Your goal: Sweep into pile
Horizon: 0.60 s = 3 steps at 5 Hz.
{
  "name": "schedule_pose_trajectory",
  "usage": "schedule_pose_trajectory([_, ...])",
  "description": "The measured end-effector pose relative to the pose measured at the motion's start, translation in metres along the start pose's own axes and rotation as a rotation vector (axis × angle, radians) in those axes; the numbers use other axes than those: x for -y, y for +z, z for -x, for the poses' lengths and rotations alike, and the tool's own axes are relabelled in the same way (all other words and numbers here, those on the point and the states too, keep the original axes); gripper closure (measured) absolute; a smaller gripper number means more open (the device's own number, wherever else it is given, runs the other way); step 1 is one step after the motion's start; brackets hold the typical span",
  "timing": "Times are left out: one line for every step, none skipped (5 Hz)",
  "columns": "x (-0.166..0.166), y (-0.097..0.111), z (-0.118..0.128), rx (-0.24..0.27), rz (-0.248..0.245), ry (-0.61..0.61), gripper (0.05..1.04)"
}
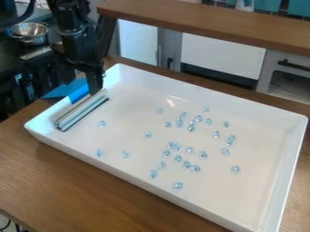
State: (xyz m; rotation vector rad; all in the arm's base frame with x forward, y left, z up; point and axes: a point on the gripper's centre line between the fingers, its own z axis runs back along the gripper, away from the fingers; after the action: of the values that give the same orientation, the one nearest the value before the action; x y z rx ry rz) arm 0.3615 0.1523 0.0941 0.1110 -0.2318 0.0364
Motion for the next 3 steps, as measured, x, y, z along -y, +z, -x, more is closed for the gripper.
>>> schedule_pose_trajectory([0.000, -0.003, 0.001, -0.001, -0.001, 0.002, 0.083])
schedule_pose_trajectory([0.000, -0.006, 0.001, -0.008, -0.001, 0.006, 0.083])
schedule_pose_trajectory([0.001, -0.015, 0.007, -0.049, 0.021, 0.029, 0.083])
